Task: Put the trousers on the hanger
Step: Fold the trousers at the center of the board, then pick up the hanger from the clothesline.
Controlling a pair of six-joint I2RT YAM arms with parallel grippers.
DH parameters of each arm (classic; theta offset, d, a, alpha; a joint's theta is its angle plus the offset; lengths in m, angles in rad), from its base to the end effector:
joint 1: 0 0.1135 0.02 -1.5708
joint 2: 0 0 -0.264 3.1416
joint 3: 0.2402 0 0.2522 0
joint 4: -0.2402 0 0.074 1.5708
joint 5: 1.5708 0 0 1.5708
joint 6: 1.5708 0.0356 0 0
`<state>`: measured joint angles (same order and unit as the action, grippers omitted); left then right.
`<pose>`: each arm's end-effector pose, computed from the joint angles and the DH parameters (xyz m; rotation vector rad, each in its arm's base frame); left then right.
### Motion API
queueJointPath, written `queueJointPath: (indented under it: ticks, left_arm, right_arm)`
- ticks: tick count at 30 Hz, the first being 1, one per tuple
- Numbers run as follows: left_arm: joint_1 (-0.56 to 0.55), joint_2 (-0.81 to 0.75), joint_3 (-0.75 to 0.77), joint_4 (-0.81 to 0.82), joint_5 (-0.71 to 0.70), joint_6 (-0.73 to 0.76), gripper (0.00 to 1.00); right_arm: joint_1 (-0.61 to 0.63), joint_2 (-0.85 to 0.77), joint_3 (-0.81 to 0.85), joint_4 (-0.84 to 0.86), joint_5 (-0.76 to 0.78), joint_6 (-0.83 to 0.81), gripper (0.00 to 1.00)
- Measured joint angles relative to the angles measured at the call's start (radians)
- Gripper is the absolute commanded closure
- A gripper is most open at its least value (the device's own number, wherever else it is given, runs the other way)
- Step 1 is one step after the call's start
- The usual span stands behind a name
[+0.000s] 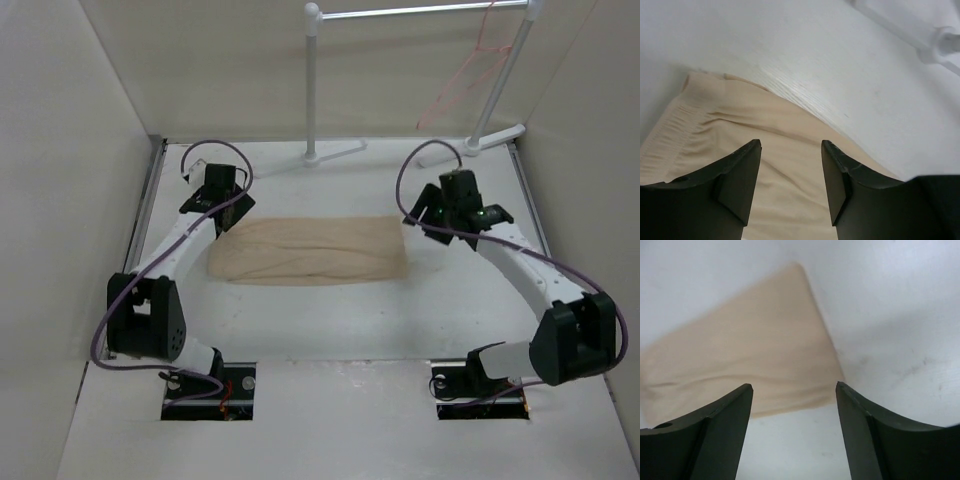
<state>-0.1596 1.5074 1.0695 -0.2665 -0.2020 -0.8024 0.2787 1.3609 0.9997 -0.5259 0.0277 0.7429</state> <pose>0.3304 -0.0460 0.2569 -0.8184 2.1212 -0.2819 0.2739 0.0773 0.2563 0.5876 2.4322 0.4050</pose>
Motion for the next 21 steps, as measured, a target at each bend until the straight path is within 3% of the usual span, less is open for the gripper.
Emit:
queueJointPath:
  ticks: [1,2,3,4,6,7,9,10,11,13,16,21]
  left_arm:
    - [-0.017,-0.036,0.001,-0.003,0.0,0.006,0.53]
    - [-0.037,-0.067,0.001,-0.004,-0.002,0.012,0.55]
    - [-0.056,-0.09,0.002,-0.005,-0.001,0.016,0.58]
    - [-0.081,-0.11,0.002,-0.004,0.0,0.021,0.61]
    - [-0.136,-0.124,0.003,0.0,0.009,0.028,0.69]
    - [-0.161,-0.123,0.003,0.003,0.016,0.029,0.72]
    - [-0.212,-0.114,0.002,0.007,0.028,0.033,0.74]
    - [-0.234,-0.11,0.002,0.009,0.034,0.035,0.74]
    - [-0.257,-0.109,0.0,0.011,0.038,0.035,0.74]
    - [-0.292,-0.108,-0.01,0.019,0.045,0.035,0.73]
    - [-0.314,-0.108,-0.028,0.029,0.055,0.035,0.7]
    - [-0.316,-0.108,-0.048,0.033,0.064,0.035,0.68]
  right_arm:
    - [-0.004,-0.016,0.065,-0.019,0.008,-0.015,0.39]
    - [-0.01,-0.025,0.133,-0.03,0.016,-0.032,0.54]
    - [-0.019,-0.029,0.211,-0.03,0.019,-0.051,0.76]
    - [-0.032,-0.027,0.295,-0.02,0.017,-0.072,0.85]
    - [-0.069,-0.003,0.458,0.005,0.004,-0.105,0.92]
    - [-0.093,0.02,0.54,0.018,-0.006,-0.117,0.92]
    - [-0.154,0.1,0.729,0.049,-0.028,-0.132,0.81]
    - [-0.182,0.145,0.809,0.064,-0.034,-0.136,0.71]
    - [-0.211,0.197,0.892,0.08,-0.04,-0.14,0.53]
    - [-0.256,0.291,1.009,0.093,-0.051,-0.138,0.4]
    - [-0.306,0.427,1.124,0.087,-0.094,-0.13,0.34]
    - [-0.332,0.615,1.215,0.071,-0.235,-0.099,0.36]
